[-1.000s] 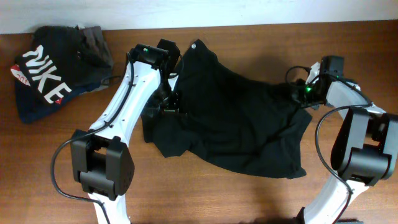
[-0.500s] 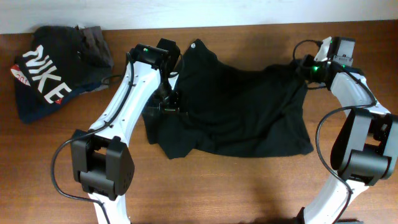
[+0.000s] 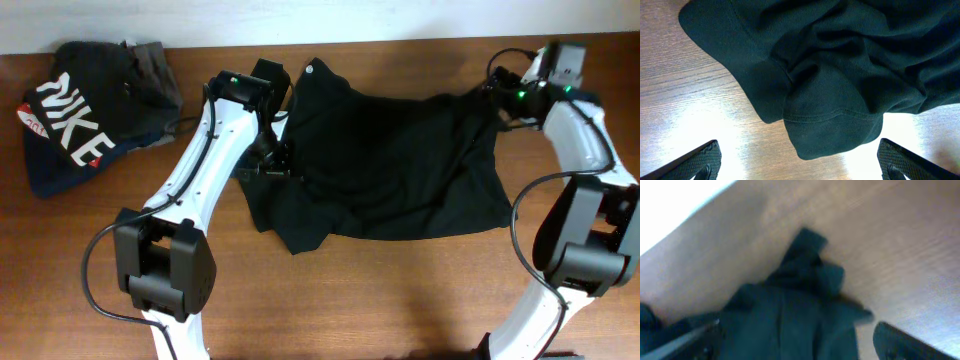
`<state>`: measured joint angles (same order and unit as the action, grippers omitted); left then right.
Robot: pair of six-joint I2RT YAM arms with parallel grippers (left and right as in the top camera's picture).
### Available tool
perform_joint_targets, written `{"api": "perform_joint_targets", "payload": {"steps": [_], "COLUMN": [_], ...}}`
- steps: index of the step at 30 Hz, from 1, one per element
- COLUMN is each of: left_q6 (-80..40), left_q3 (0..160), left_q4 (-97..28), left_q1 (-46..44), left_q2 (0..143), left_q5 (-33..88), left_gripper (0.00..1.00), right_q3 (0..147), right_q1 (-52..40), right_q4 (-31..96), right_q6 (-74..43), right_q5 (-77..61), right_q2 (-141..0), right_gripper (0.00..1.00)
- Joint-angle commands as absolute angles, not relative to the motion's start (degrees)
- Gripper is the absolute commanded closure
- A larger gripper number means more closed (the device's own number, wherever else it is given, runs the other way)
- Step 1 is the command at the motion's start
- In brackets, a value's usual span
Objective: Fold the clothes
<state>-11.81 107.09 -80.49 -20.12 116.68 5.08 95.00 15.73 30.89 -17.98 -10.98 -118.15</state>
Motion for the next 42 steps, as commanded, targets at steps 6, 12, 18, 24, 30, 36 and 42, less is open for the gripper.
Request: {"api": "perform_joint_targets", "payload": {"steps": [6,12,18,24,30,36,42], "left_q6": [-13.1,-15.9,-18.6,-27.9,-41.3,-42.8,-39.2], "left_q3": [106.8,106.8,106.8,98.2,77.5,65.9,61.3], "left_q4": [-86.1,-86.1,-86.7,-84.6,-71.0,-61.7,-52.4], "left_q1": [-20.0,-20.1,-20.9,-26.7,-31.1,-27.0,-26.5], "left_q2": [116.2,114.6,109.1,101.8,90.8,89.1,89.1], "left_q5": [5.2,6.7,10.5,9.6,9.7,12.0,14.0], "left_gripper": [0.01,0.01,0.01,0.01,0.01,0.01,0.01], "right_q3": [119.7,125.1,125.1,124.7,124.7,124.7,124.7], "right_q1": [17.7,17.6,17.6,17.6,17.6,17.6,17.6], "right_q4": [62.4,73.5,83.9,90.7,91.5,92.2,92.5], "right_q6": [-18.1,-18.1,-18.1,-18.1,-18.1,-17.8,-17.8], "right_q5": [-9.6,-9.6,-9.6,-9.6,-9.6,-9.6,-9.7], "right_q2": [-116.1,-110.6,-107.0,-107.0,-107.0,-107.0,-107.0], "right_gripper": [0.01,0.01,0.01,0.01,0.01,0.01,0.01]}}
